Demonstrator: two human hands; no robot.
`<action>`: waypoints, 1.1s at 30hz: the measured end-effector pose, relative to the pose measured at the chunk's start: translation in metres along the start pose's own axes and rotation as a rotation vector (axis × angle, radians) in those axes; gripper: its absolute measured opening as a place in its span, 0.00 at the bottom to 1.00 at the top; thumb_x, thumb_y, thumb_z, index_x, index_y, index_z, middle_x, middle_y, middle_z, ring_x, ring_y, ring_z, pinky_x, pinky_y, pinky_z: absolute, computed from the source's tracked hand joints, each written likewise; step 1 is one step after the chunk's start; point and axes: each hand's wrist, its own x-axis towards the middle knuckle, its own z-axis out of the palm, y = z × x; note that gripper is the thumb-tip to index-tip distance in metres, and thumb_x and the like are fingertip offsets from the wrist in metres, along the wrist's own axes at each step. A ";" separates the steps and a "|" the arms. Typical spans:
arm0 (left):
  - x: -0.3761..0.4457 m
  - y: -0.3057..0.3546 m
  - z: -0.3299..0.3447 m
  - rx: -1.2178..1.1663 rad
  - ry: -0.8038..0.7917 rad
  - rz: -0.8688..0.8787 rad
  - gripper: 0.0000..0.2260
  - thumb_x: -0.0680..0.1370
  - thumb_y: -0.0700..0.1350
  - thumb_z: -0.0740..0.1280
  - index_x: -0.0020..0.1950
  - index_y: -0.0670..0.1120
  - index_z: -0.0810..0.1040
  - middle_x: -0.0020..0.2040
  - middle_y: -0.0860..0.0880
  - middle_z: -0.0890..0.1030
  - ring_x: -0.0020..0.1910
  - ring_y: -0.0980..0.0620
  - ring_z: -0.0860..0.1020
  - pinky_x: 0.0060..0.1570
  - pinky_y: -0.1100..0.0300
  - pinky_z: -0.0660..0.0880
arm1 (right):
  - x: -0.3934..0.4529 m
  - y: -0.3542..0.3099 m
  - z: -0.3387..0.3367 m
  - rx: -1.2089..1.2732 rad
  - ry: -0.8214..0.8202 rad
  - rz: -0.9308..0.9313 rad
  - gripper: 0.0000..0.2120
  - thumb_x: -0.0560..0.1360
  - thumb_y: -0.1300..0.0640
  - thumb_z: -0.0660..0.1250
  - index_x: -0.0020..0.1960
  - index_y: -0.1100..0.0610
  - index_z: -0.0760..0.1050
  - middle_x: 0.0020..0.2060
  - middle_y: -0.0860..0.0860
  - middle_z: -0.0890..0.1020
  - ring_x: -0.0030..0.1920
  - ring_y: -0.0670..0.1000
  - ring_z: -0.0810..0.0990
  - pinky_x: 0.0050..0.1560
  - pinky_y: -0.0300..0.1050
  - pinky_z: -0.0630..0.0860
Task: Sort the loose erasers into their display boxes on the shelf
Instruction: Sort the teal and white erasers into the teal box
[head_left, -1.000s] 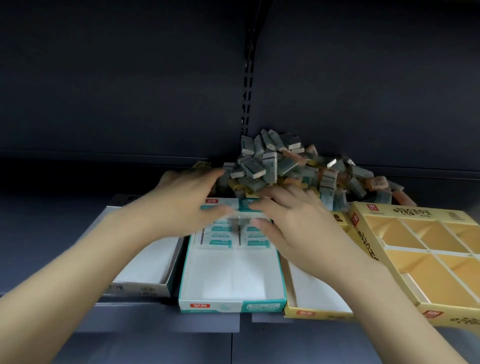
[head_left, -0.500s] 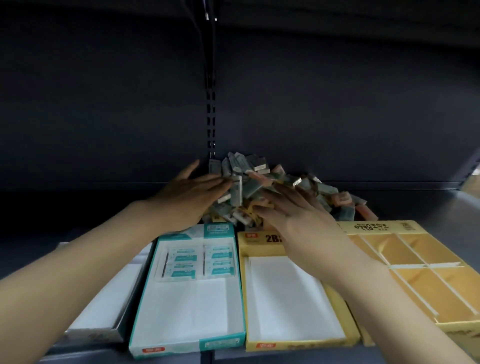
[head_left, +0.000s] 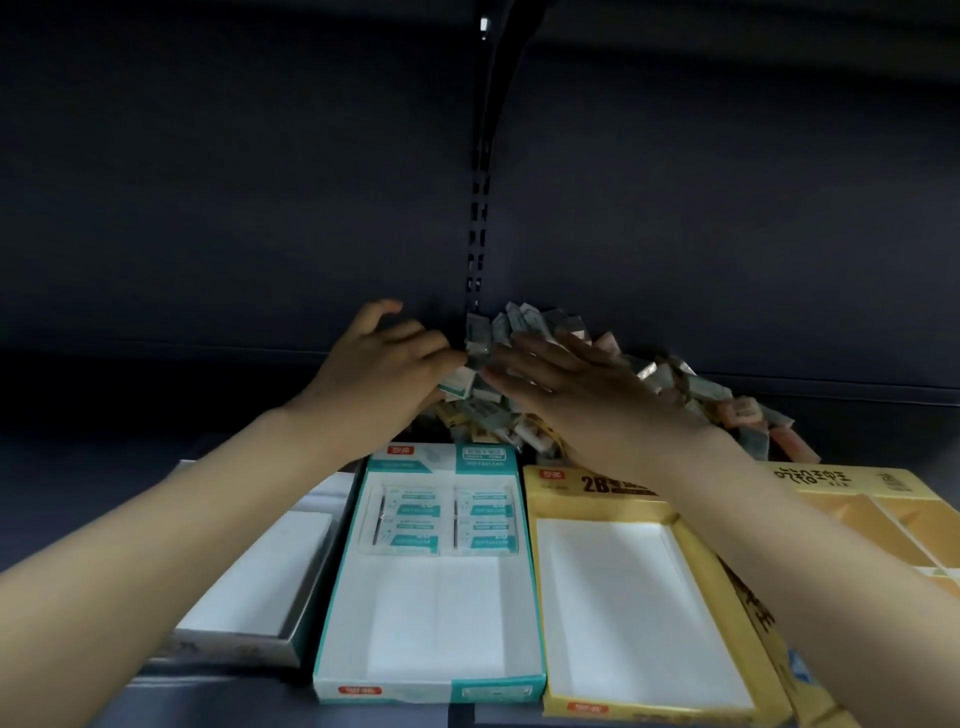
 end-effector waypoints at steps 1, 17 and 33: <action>-0.003 -0.002 -0.001 0.003 -0.001 -0.007 0.15 0.64 0.41 0.77 0.50 0.43 0.82 0.42 0.47 0.82 0.40 0.44 0.80 0.57 0.50 0.59 | 0.003 0.000 0.002 -0.021 -0.016 -0.009 0.34 0.78 0.63 0.53 0.77 0.50 0.38 0.76 0.49 0.39 0.76 0.51 0.36 0.65 0.44 0.27; -0.024 -0.005 -0.010 -0.040 -0.007 -0.120 0.15 0.62 0.44 0.79 0.46 0.44 0.81 0.41 0.48 0.82 0.38 0.45 0.81 0.52 0.52 0.60 | 0.005 -0.005 0.000 0.287 0.112 0.225 0.24 0.78 0.66 0.57 0.72 0.52 0.65 0.70 0.51 0.68 0.70 0.51 0.65 0.65 0.42 0.65; -0.017 0.008 -0.039 -0.451 -0.299 -0.466 0.19 0.74 0.53 0.69 0.64 0.55 0.74 0.57 0.53 0.80 0.49 0.50 0.78 0.50 0.58 0.72 | -0.010 -0.025 -0.011 0.892 0.282 0.233 0.13 0.74 0.60 0.68 0.46 0.40 0.76 0.45 0.38 0.77 0.50 0.44 0.76 0.56 0.43 0.71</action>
